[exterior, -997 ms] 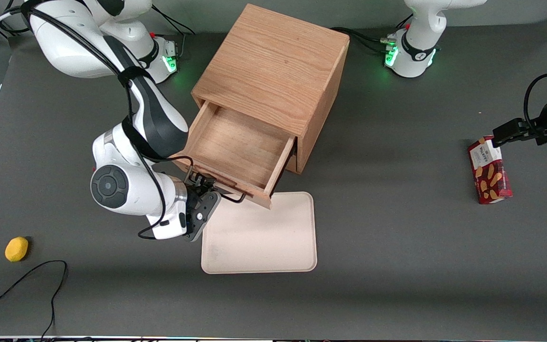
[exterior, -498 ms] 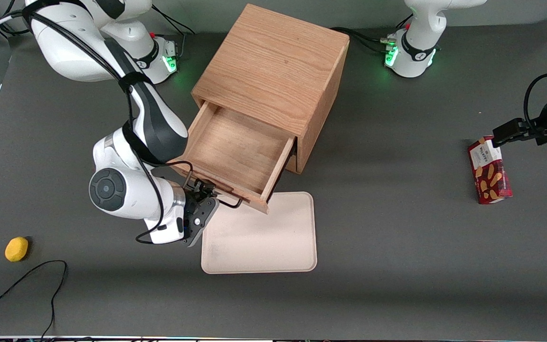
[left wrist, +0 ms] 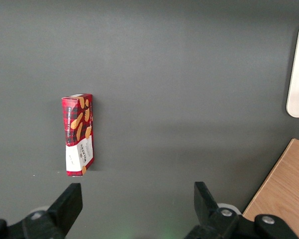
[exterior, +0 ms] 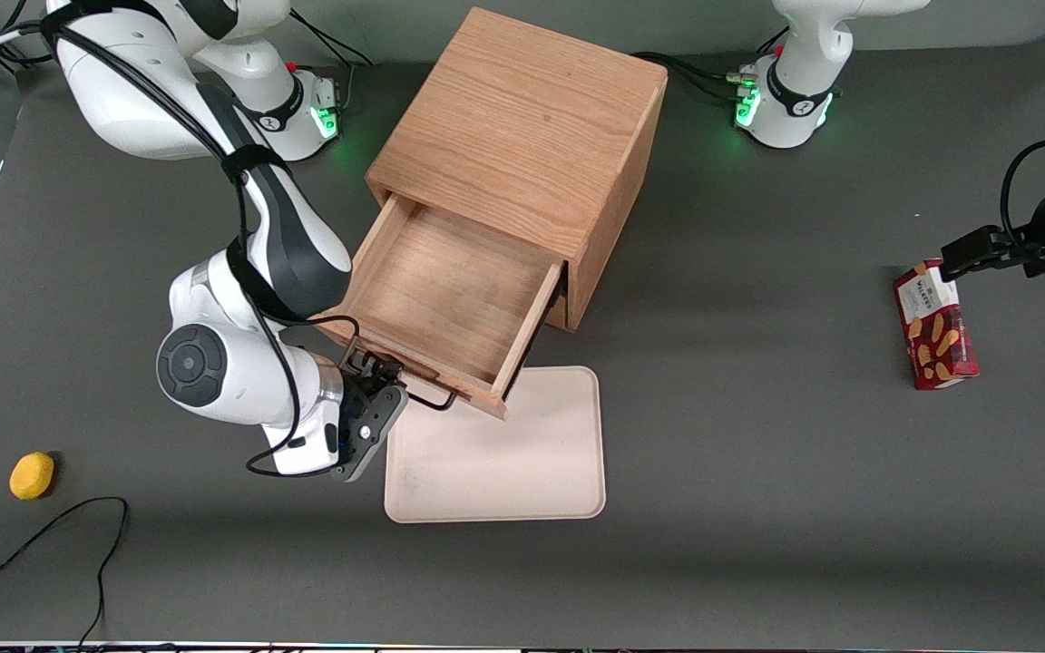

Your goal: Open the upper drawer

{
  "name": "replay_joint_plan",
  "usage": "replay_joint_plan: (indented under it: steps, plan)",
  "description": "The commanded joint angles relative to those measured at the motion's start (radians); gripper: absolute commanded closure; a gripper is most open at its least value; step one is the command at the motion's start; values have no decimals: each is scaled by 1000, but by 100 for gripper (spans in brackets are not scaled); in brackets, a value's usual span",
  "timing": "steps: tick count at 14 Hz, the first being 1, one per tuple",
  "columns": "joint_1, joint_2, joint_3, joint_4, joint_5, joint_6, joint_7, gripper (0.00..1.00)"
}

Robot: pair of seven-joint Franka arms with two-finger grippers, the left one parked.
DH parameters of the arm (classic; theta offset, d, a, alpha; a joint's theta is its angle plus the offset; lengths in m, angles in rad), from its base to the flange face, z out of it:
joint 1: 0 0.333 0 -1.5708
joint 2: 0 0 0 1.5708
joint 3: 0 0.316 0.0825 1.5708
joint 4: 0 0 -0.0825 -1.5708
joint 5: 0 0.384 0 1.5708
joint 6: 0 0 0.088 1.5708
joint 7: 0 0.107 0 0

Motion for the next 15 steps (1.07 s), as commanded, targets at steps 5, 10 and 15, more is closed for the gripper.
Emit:
replay_joint_plan:
  steps: [5,10,15]
  plan:
    - [-33,15,-1,20,-13,29,-29,0]
    - [-45,15,0,20,-13,45,-29,0]
    - [-53,15,-1,21,-13,54,-29,0]
